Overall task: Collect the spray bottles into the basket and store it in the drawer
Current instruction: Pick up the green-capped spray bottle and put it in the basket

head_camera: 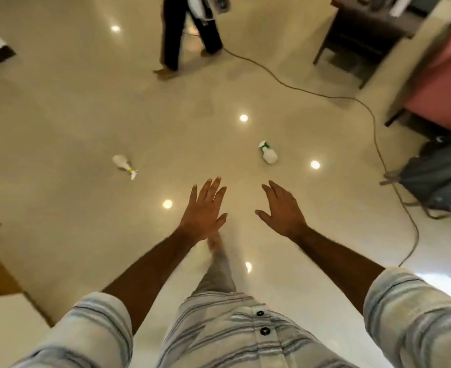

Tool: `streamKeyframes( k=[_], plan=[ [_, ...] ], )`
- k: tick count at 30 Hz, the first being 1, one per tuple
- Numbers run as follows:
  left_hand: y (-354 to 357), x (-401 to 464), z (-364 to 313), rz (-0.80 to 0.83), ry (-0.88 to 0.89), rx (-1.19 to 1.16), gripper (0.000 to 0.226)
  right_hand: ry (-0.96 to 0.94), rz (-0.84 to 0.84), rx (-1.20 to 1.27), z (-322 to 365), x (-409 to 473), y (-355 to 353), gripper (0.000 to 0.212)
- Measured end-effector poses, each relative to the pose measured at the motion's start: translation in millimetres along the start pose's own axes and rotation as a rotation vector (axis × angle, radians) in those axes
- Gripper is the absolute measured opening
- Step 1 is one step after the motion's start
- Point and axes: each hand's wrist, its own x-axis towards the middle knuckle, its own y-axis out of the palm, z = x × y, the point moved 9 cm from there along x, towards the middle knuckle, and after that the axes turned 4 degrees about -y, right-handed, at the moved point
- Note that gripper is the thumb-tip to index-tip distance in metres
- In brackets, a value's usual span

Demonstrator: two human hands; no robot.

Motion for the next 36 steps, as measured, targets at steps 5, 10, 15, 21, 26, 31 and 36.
streamKeyframes(
  k=[5,10,15,21,26,31,36],
  plan=[
    [-0.7,126.5,-16.4,0.050,0.106,-0.001,0.075,0.140,-0.002,0.013,-74.3,69.7,-25.2,0.076],
    [-0.6,240.9,-14.4,0.105,0.172,-0.012,0.075,0.248,0.019,0.056,-127.1,147.1,-41.3,0.075],
    [0.3,337.5,-10.3,0.153,0.200,-0.048,0.074,0.294,0.061,0.087,-163.8,225.5,-45.9,0.073],
    [9.9,451.3,-8.9,0.206,0.185,-0.072,0.074,0.310,0.091,0.148,-217.5,331.5,-41.0,0.070],
    [50.8,544.0,-6.8,0.303,0.135,-0.132,0.072,0.343,0.143,0.223,-278.8,417.6,-7.8,0.068],
    [129.1,658.1,-1.8,0.363,0.164,-0.077,0.071,0.356,0.231,0.221,-354.8,498.7,70.6,0.072],
    [222.4,743.1,9.9,0.455,0.100,-0.158,0.067,0.444,0.284,0.258,-418.0,563.5,156.8,0.075]
  ],
)
